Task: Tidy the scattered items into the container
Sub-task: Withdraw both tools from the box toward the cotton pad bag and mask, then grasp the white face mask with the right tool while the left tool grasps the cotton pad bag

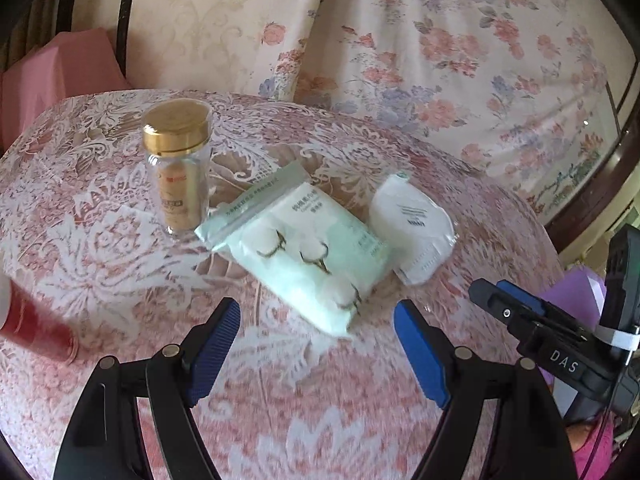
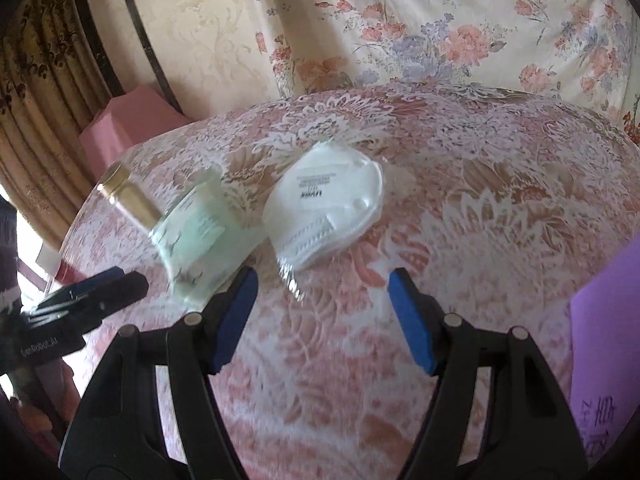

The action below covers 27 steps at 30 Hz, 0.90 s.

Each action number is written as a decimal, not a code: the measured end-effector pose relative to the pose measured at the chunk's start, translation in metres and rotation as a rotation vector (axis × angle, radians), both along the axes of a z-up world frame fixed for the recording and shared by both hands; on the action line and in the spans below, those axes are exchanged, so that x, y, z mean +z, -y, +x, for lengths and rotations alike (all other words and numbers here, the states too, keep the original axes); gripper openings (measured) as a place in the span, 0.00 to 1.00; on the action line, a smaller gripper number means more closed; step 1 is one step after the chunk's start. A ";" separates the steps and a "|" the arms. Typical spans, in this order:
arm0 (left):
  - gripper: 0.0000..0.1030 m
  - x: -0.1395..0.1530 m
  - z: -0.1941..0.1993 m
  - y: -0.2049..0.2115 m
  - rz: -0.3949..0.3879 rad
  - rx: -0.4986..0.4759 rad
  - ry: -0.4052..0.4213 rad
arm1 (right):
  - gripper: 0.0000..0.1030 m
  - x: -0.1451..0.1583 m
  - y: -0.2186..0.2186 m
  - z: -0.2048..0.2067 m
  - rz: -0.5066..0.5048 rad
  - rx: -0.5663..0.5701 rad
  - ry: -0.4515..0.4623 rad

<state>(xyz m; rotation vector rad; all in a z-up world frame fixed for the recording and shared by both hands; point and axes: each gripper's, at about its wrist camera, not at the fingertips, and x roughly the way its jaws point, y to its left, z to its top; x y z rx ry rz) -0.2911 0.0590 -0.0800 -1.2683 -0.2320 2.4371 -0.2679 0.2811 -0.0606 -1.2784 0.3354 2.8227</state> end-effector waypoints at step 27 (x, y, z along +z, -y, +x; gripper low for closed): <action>0.78 -0.025 -0.046 -0.031 -0.058 0.101 -0.052 | 0.70 -0.035 -0.010 -0.086 0.015 0.039 0.046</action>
